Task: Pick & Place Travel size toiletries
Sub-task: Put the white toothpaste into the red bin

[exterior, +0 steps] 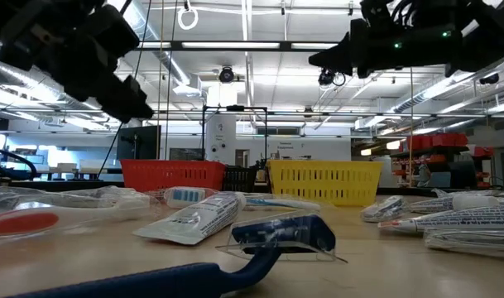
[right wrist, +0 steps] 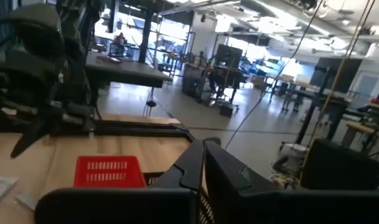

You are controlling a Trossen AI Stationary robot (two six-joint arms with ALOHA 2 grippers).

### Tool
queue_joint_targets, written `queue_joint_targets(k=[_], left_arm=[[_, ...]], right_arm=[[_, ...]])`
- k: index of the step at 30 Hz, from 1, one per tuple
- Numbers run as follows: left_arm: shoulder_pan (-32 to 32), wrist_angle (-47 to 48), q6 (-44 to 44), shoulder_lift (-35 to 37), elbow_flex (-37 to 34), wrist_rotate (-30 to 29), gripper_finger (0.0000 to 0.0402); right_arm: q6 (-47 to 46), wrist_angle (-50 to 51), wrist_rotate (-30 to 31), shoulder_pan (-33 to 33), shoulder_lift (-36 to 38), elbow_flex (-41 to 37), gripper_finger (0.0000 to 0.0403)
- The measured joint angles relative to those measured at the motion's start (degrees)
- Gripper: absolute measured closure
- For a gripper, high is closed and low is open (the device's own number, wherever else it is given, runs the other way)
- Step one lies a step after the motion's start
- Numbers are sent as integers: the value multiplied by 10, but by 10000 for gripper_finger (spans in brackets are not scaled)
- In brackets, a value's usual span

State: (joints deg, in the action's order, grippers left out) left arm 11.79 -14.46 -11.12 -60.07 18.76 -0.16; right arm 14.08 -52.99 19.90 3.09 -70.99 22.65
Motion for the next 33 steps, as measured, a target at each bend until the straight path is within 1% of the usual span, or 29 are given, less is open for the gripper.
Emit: queue_joint_targets(k=[4,8,14,17,21,25,30,33], left_arm=[[10,0,-21,-42,0,4,210],[30,-10,-31,-76,0,4,205],[63,-57,-33,-124,0,-7,200],[77,-58,-33,-149,0,-21,200],[87,-53,-30,-184,0,-50,200],[88,-54,-32,-218,0,-63,200],[88,-64,-32,-244,1,-70,203],[88,-64,-32,-246,1,-73,219]], right_arm=[[-12,1,-6,0,-13,0,374],[-33,5,-16,4,-21,0,356],[-86,5,-80,30,-22,0,319],[-112,27,-96,38,-22,0,309],[-162,86,-96,40,-22,0,306],[-218,141,-96,40,-22,0,306],[-222,150,-96,40,-22,0,306],[-222,151,-96,40,-22,0,306]])
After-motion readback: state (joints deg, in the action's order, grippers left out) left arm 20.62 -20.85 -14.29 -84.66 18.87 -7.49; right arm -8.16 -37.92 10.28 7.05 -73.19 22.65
